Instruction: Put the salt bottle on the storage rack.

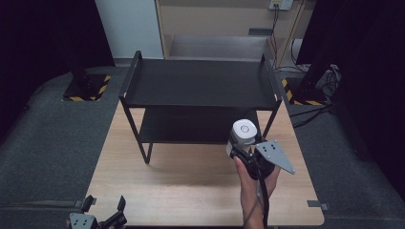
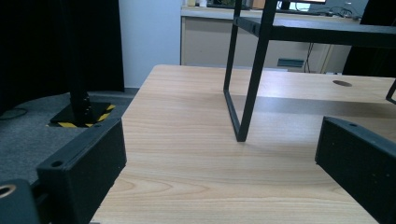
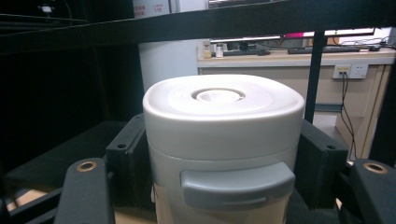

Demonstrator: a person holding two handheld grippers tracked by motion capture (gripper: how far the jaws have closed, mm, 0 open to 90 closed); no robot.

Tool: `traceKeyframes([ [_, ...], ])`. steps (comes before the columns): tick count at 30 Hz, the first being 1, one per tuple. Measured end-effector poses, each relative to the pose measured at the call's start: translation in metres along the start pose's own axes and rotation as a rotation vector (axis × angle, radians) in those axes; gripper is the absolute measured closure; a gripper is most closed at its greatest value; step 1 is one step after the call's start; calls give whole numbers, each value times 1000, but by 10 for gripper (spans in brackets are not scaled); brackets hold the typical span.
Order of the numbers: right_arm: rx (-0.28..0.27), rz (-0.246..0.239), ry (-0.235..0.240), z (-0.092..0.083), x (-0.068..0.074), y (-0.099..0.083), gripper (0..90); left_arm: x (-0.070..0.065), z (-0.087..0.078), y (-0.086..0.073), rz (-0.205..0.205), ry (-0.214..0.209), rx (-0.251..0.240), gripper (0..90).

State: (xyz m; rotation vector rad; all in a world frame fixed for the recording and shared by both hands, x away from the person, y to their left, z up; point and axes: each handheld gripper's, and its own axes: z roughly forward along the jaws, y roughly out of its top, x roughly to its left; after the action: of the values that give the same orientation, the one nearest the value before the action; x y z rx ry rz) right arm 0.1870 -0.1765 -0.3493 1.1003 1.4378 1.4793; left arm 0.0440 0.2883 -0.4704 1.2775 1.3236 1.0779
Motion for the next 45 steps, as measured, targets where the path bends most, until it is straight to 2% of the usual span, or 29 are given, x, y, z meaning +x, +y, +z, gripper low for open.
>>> traceKeyframes([
  [6,5,5,-19,19,1,4,315,1,5,2,-3,-17,-5,7],
  [21,34,-5,-45,58,7,12,315,9,9,2,-18,-7,-1,7],
  [33,39,-14,-73,70,15,8,315,13,9,1,-22,0,1,8],
  [45,55,-15,-103,84,17,4,314,17,11,-1,-30,5,8,8],
])
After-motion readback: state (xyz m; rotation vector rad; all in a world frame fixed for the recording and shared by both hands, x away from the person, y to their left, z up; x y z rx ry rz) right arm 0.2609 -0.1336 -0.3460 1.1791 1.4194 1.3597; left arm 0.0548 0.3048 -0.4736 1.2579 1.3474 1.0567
